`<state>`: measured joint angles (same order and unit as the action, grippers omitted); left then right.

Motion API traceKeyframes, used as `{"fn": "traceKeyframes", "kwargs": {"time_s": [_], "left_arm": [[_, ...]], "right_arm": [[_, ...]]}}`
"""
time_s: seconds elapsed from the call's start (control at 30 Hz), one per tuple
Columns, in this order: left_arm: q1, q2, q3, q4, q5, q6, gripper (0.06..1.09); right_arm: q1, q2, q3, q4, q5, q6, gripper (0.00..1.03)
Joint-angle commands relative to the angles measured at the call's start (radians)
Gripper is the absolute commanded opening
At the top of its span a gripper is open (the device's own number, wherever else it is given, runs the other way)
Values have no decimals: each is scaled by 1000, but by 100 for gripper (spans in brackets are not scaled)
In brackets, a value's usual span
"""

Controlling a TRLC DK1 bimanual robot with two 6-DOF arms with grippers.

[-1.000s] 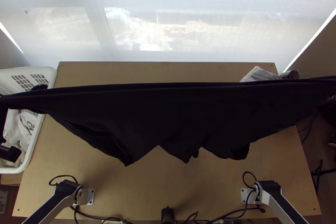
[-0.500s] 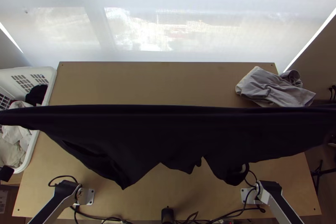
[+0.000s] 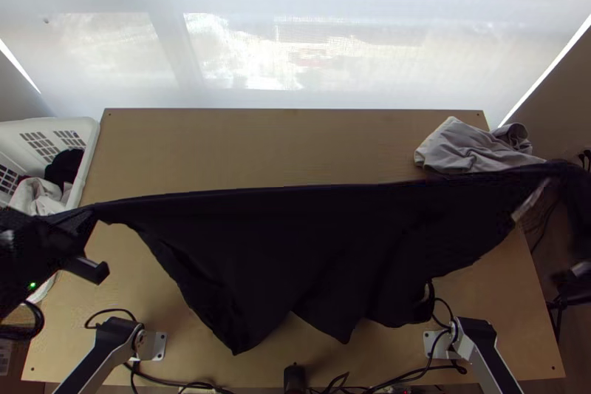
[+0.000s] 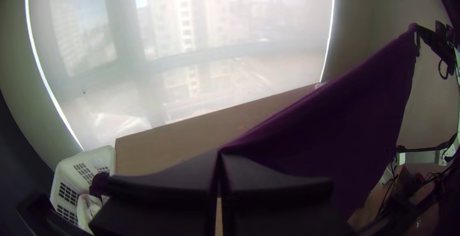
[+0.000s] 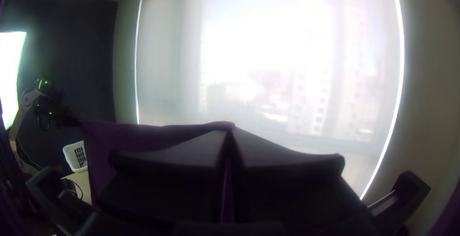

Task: Fold the t-shirt

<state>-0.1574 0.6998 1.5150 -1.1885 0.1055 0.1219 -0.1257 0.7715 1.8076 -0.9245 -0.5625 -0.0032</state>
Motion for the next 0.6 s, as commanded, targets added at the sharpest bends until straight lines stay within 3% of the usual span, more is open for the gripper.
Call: {"fn": "traceKeyframes", "kwargs": {"time_s": [0.0,0.1,0.33,0.57], "left_arm": [[-24,38,-274,165,16,4,9],[-31,89,-343,274,14,7,9],[-27,274,-401,541,7,15,9],[22,491,-401,780,2,70,9]], "right_arm": [[6,37,-283,121,-4,28,3],[43,94,-370,188,29,34,3],[247,258,-491,349,205,25,3],[324,473,-502,510,269,37,3]]}}
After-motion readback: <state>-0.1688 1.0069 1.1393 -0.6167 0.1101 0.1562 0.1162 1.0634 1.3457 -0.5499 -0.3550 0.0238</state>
